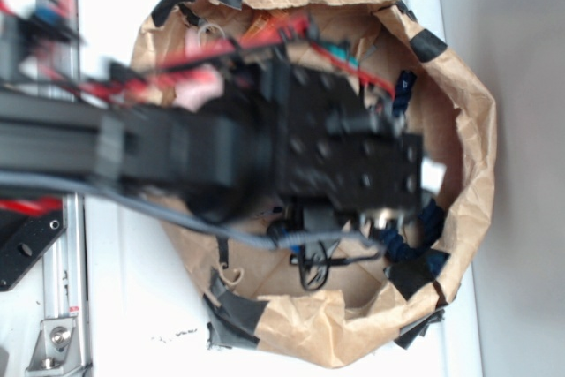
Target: Grab the blue block.
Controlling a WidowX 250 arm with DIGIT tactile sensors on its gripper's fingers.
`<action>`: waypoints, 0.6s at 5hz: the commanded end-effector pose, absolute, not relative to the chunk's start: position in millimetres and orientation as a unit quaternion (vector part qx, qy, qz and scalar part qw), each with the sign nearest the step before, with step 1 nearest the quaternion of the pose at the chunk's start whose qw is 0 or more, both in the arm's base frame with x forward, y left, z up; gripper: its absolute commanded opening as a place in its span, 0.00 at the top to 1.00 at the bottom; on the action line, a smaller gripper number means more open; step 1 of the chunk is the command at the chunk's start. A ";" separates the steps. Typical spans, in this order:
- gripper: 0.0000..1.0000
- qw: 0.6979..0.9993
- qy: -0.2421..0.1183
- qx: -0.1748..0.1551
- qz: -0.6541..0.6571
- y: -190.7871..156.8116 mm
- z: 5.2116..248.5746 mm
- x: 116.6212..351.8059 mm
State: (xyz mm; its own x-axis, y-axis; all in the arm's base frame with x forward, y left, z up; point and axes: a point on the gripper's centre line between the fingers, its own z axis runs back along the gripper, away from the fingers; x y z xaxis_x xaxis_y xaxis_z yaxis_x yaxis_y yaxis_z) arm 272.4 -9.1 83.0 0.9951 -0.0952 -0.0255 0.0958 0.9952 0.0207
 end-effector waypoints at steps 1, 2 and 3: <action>1.00 0.998 -0.061 -0.006 -0.028 3.1 149.0 269.6; 1.00 0.998 -0.062 0.003 -0.023 0.5 146.1 272.6; 1.00 0.998 -0.057 0.015 -0.015 -0.5 140.6 273.5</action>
